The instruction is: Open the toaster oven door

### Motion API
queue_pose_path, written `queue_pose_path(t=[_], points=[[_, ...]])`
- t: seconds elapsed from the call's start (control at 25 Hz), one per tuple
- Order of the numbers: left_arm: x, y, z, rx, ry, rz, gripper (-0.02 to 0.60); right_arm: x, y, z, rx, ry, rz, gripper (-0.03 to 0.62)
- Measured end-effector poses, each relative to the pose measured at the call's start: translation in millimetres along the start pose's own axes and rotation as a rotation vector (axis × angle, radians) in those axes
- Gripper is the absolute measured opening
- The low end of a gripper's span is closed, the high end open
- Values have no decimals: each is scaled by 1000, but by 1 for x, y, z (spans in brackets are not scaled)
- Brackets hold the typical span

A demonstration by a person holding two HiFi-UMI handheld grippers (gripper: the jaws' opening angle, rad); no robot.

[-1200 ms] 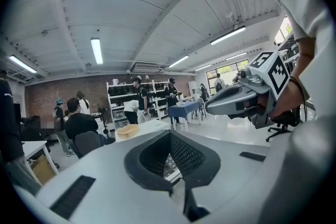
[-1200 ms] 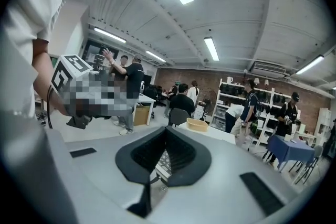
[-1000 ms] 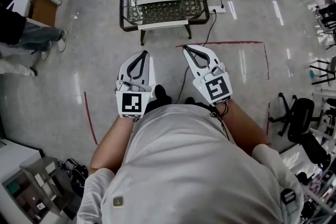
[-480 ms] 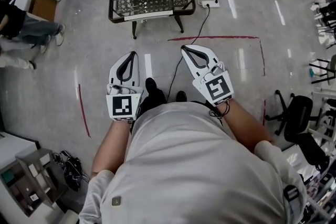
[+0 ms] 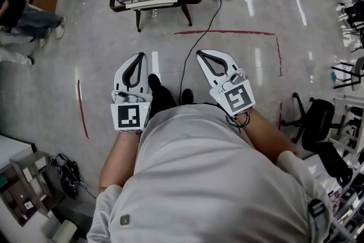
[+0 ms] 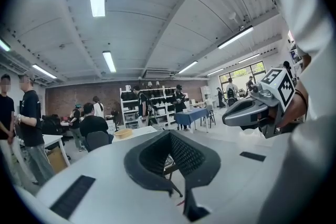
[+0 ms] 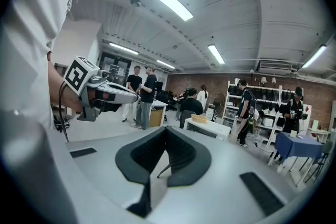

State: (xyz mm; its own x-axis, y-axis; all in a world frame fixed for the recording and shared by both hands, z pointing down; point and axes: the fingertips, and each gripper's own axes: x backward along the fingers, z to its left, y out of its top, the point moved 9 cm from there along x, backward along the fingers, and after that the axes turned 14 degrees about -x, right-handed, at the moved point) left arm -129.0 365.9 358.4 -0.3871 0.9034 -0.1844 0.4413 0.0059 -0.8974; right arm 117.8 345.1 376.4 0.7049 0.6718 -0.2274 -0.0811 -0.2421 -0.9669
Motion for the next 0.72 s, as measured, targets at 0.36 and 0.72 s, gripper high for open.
queue_pose_path(t=[0.36, 0.72], points=[[16, -4, -21, 41, -46, -7, 15, 21, -10, 14, -19, 26, 2, 18], [23, -13, -16, 52, -31, -5, 16, 10, -9, 18, -14, 36, 5, 18]])
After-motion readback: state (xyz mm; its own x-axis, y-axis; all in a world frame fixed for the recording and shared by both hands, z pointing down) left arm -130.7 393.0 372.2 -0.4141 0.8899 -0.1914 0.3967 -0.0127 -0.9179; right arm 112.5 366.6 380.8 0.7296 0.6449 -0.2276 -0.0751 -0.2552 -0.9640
